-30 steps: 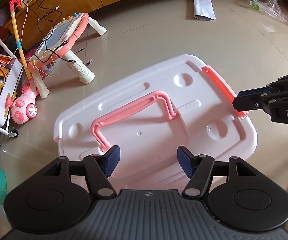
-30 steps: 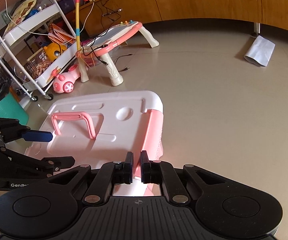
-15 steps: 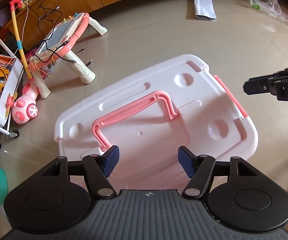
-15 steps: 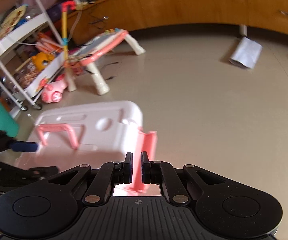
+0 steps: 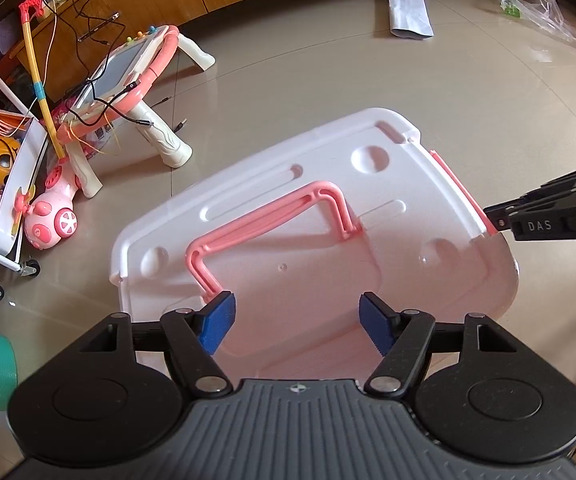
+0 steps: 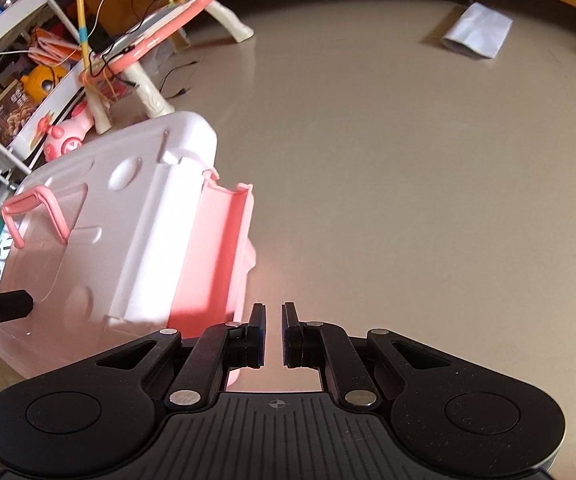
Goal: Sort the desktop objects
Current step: 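Lift the lid by its rim with the right tool and carry it over the tub, then lower the lid onto the pink tub and open the right tool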
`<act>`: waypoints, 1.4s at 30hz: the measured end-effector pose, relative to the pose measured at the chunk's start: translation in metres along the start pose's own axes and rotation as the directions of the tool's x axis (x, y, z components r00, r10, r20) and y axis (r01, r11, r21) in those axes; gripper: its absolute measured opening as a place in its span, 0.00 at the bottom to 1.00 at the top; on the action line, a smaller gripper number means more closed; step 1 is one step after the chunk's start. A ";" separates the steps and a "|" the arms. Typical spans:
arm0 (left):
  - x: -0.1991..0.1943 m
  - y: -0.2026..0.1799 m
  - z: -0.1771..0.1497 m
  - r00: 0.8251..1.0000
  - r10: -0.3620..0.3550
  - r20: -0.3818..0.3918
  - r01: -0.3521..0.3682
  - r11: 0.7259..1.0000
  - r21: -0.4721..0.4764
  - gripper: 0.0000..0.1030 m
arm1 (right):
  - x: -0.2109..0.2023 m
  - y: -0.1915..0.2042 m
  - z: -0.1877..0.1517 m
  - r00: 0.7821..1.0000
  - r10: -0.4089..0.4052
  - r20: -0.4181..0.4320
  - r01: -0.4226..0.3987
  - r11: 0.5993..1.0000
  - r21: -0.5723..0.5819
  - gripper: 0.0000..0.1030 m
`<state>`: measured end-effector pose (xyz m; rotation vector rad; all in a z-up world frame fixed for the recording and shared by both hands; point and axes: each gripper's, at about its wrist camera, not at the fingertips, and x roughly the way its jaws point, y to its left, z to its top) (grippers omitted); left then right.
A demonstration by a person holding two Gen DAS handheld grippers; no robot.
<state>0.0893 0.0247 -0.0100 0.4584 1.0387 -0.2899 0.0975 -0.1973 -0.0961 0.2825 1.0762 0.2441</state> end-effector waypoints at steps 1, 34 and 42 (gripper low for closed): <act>0.000 0.000 0.000 1.000 0.001 0.000 -0.001 1.000 -0.001 0.71 | -0.001 0.001 0.001 1.000 0.009 0.002 -0.009 1.000 -0.003 0.07; -0.025 0.066 -0.015 0.999 0.034 0.028 -0.027 0.975 -0.220 0.72 | -0.054 0.038 0.022 0.994 0.038 0.098 -0.026 0.993 -0.115 0.07; -0.030 0.095 -0.024 0.998 0.060 0.019 -0.051 0.952 -0.302 0.73 | -0.051 0.057 0.019 0.995 0.001 0.096 0.018 0.982 -0.190 0.06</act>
